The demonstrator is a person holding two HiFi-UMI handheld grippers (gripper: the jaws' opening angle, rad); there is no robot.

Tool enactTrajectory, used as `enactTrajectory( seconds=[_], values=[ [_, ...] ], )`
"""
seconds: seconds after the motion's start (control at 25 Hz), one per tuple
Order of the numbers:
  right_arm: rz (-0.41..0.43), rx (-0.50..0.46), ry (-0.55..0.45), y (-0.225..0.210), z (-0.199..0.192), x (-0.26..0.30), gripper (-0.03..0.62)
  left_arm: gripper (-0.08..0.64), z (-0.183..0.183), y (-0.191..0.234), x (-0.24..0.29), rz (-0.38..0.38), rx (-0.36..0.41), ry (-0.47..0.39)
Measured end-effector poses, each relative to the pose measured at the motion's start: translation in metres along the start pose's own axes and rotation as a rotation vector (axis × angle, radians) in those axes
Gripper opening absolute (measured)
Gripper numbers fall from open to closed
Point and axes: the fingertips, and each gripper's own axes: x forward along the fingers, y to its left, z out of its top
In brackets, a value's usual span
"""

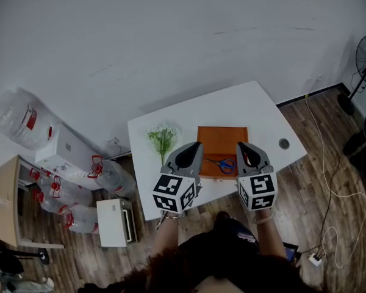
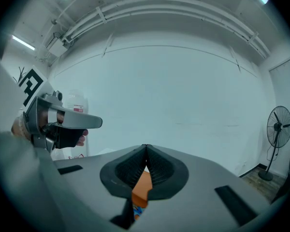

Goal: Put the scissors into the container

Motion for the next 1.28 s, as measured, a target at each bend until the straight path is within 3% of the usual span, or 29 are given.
enactTrajectory(
  seconds=[1.28],
  values=[
    [-0.006, -0.014, -0.012, -0.025, -0.009, 0.015, -0.003, 0.018, -0.009, -0.002, 0.032, -0.005, -0.003, 0.022]
  ],
)
